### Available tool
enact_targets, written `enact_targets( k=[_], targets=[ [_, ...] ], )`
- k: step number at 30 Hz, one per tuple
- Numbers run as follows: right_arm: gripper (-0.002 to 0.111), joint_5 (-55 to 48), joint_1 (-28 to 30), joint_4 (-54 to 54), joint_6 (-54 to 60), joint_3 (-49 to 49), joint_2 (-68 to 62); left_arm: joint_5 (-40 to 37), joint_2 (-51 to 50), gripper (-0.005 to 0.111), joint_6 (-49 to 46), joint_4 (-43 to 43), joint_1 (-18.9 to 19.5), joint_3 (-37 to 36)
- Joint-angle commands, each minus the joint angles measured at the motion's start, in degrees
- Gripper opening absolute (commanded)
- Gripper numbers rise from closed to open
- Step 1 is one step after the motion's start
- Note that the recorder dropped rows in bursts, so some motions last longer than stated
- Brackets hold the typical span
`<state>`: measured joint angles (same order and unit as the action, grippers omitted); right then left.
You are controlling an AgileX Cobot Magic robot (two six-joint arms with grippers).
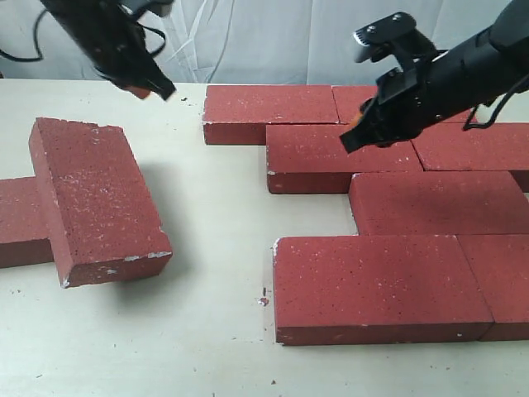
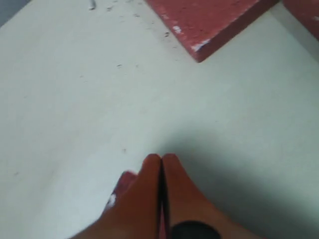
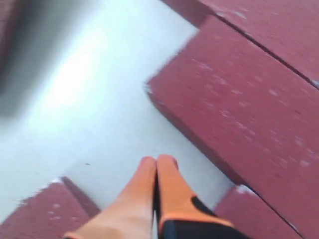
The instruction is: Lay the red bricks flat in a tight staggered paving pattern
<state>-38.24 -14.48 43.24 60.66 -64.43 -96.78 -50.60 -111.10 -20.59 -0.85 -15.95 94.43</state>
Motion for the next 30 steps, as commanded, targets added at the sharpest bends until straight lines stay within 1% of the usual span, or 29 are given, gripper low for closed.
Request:
enact_targets(
  k=[1,5,7,8,10,12,14,16,19,23,26,30],
  targets=[
    [-0.001,-5.4,-5.2,7.0,11.6,0.2,0.2,-3.2,2.7,0.000,2.2,0.9,4.7,-0.1],
    [-0.001,-10.1,-11.8,7.2,20.4,0.2,-1.1,-3.0,2.2,0.000,2.6,0.9,8.6,-0.1],
    [-0.001,-9.9,-15.0,7.1,21.6,0.1,-2.0,-0.5,2.1,0.000,3.2,1.7,10.2,-0.1],
    [-0.001,-9.5,-17.0,7.1,21.8,0.0,-2.8,1.3,2.1,0.000,6.0,2.8,10.9,-0.1],
    [-0.001,-9.5,-19.9,6.2,21.8,-1.0,-4.2,4.0,2.0,0.000,11.6,6.4,12.1,-0.1],
    [-0.001,-10.7,-22.8,5.7,21.7,-2.7,-6.1,5.3,1.3,0.000,14.1,12.1,12.6,-0.1],
    [-0.001,-11.5,-25.9,4.6,21.0,-4.7,-8.5,4.9,0.1,0.000,17.1,18.3,12.9,-0.1],
    [-0.001,-11.2,-28.6,3.3,19.0,-6.9,-10.9,3.5,-1.7,0.000,17.6,20.4,13.0,0.2],
    [-0.001,-10.9,-32.0,0.8,15.1,-10.9,-15.1,1.7,-5.7,0.000,17.6,19.4,13.0,2.0],
    [-0.001,-10.5,-34.2,-1.1,11.6,-14.4,-19.9,2.2,-10.3,0.000,16.2,14.6,13.0,5.4],
    [-0.001,-6.2,-34.6,-0.9,11.6,-15.0,-22.1,2.2,-13.0,0.000,14.2,12.1,13.0,8.0],
    [-0.001,1.2,-34.6,0.8,11.2,-15.4,-24.3,2.4,-15.0,0.000,14.2,11.7,13.0,9.7]
  ],
)
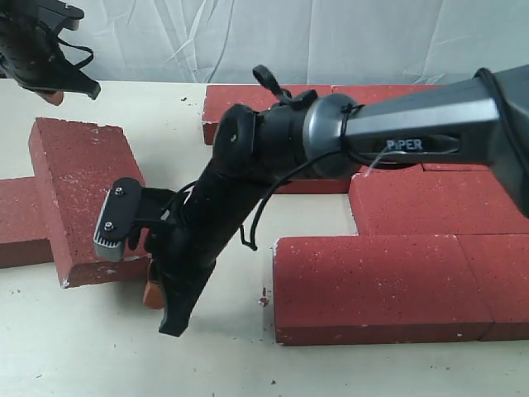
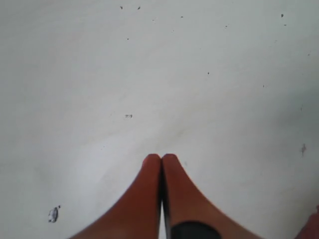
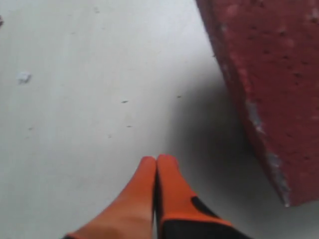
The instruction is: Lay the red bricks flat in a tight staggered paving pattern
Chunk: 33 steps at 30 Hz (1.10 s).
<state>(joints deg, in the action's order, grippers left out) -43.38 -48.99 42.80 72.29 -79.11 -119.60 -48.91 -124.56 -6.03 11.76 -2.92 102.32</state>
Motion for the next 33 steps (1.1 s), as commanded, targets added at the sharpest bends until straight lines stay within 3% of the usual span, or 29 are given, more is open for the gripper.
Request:
enact_targets(
  k=[1,7,16,20,28,33],
  targets=[
    [-0.001,8.1,-0.1,2.2,-0.4,-0.7,-1.8,1.1,-1.6,0.000,-0.4,-0.9,0.0,1.8],
    [-0.001,11.7,-0.1,5.6,-0.4,-0.7,-2.1,-1.9,-1.6,0.000,-8.1,-10.7,-0.1,1.8],
    [-0.001,20.3,0.4,5.9,-0.4,-0.7,-2.8,-7.4,-1.2,0.000,-10.2,-12.8,-0.1,1.8],
    [-0.001,15.1,3.4,-0.1,-7.0,-0.7,2.7,-10.3,1.8,0.000,-13.0,-15.9,-0.1,1.8],
    [-0.001,5.1,13.3,-2.4,-8.1,-0.7,11.7,-15.7,6.0,0.000,-13.4,-19.1,-0.1,1.8],
    [-0.001,0.6,18.7,-9.3,-8.5,-0.7,12.1,-16.4,6.7,0.000,-16.5,-27.1,-0.3,-0.8]
  ],
)
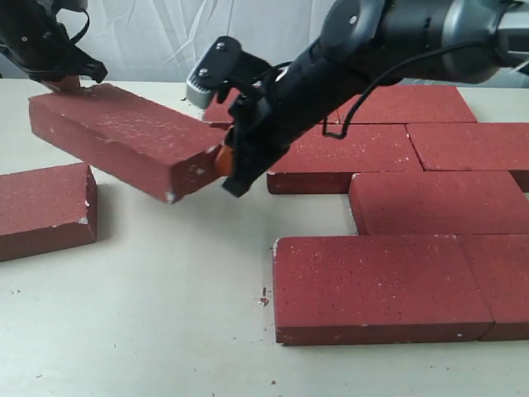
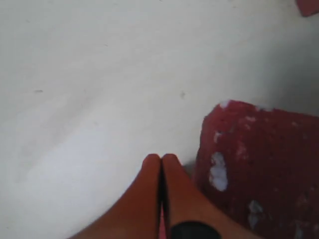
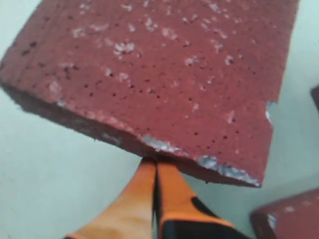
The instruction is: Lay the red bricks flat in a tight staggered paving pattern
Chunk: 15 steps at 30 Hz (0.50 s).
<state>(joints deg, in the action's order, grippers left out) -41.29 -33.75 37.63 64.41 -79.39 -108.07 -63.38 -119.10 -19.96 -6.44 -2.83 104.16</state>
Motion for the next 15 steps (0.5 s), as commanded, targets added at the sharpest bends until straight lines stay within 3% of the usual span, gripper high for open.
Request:
enact_targets(
  k=[1,8,15],
  targets=[
    [-0.001,-2.2,4.4,-5.3,-1.7,-0.4,0.5,-1.5,1.4,0.000,-3.5,-10.2,-0.8,-3.8],
    [-0.001,-6.1,7.2,-14.6,-8.0,-0.3,-0.1,6.0,1.6,0.000,-4.5,-10.8,-5.4,-12.5],
    [-0.001,-4.5,8.6,-20.6,-11.7,0.9,-4.2,14.0,3.0,0.000,-4.0,-9.9,-5.9,-20.1]
  ],
)
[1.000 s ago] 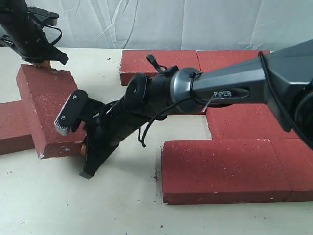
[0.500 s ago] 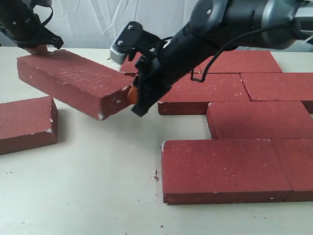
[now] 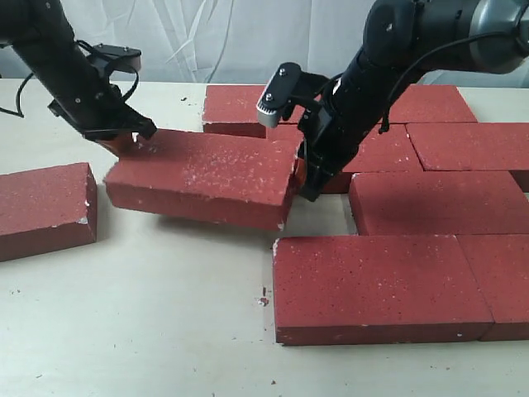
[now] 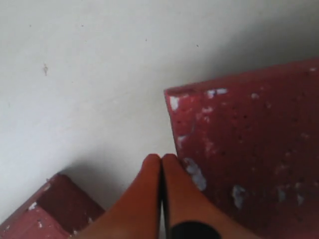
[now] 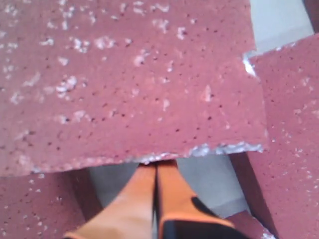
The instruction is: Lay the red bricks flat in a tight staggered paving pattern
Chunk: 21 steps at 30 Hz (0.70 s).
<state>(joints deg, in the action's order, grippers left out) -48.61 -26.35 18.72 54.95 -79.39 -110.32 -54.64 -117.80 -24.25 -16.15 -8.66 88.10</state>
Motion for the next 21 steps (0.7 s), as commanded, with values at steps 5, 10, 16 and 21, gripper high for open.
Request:
enact_targets(
  k=[5,10,16,21],
  targets=[
    [-0.001,3.7,2.3,-1.7,-7.7,1.0,-3.7,14.9,5.3,0.000,0.3,0.0,0.2,-10.5],
    [-0.001,3.0,2.3,0.4,-14.9,1.0,-3.2,20.0,9.0,0.000,-1.7,-0.3,0.2,-16.2],
    [-0.001,1.4,2.3,5.2,-14.0,2.0,-3.2,39.0,9.5,0.000,-1.3,-1.0,1.1,-23.1],
    [-0.001,3.2,2.3,6.9,-14.0,2.0,-3.2,39.3,8.4,0.000,-2.8,-4.2,1.0,-23.1]
  ],
)
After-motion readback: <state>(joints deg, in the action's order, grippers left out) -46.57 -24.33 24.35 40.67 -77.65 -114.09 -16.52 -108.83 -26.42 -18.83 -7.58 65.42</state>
